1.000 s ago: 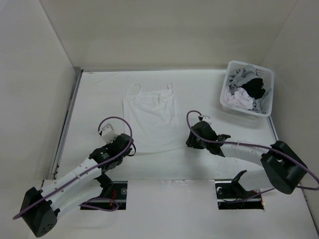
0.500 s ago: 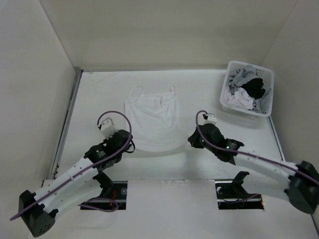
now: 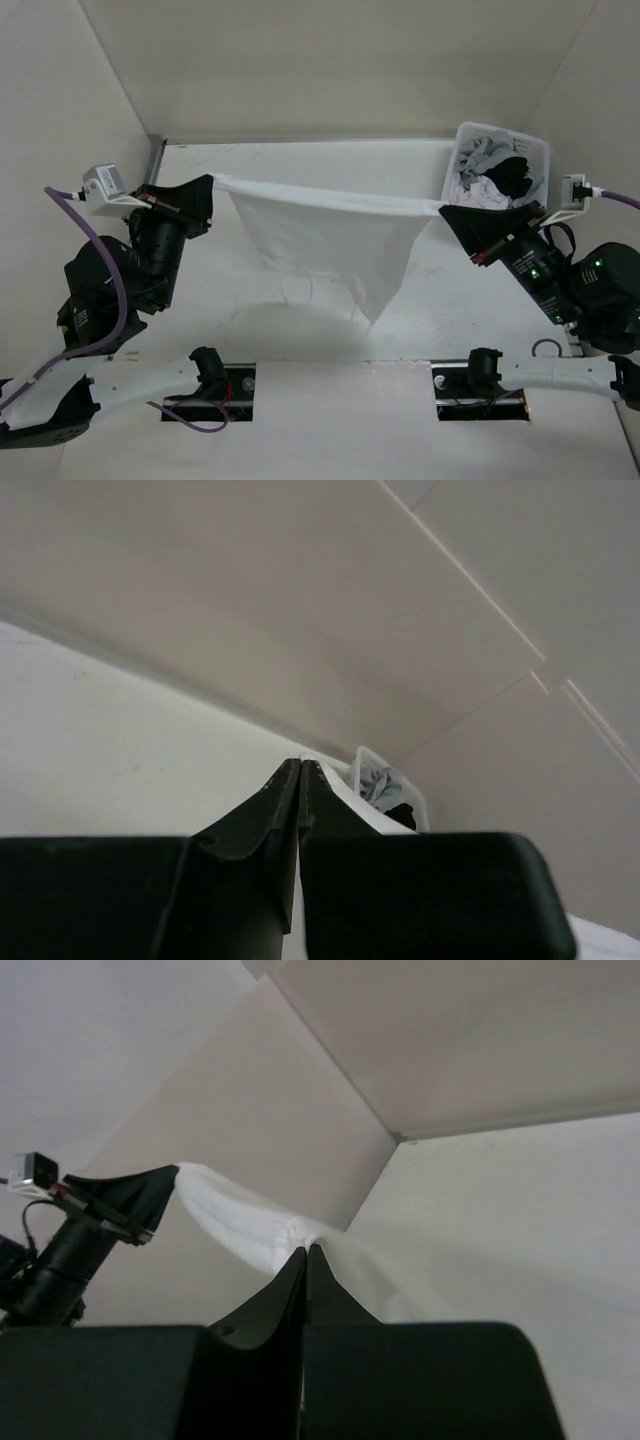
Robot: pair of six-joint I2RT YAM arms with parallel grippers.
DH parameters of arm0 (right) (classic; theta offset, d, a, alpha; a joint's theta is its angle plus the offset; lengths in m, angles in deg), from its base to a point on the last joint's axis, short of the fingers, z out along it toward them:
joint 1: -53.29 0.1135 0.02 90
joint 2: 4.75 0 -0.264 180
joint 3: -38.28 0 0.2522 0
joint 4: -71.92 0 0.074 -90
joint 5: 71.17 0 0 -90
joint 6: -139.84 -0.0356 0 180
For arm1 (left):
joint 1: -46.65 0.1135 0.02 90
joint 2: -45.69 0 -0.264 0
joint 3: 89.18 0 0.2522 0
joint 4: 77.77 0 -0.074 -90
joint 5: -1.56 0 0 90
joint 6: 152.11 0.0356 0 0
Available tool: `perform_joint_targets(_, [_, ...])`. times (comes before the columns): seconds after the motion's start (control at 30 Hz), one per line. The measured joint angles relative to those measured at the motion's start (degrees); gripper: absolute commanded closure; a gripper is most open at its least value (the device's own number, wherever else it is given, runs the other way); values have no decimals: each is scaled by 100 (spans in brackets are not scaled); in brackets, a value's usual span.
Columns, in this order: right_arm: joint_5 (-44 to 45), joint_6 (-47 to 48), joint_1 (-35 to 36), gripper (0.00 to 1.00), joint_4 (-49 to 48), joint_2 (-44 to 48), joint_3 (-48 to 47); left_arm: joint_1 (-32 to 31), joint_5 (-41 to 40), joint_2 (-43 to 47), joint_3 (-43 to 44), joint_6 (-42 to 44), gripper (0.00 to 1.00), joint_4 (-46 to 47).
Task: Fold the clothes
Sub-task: Fold the tank top
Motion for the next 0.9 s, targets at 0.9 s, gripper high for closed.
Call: perform_joint_targets(0.9, [-3733,-92,-4979,100,-586,-4546,-2590,4629,4258,-4345,1587,-866,100,791])
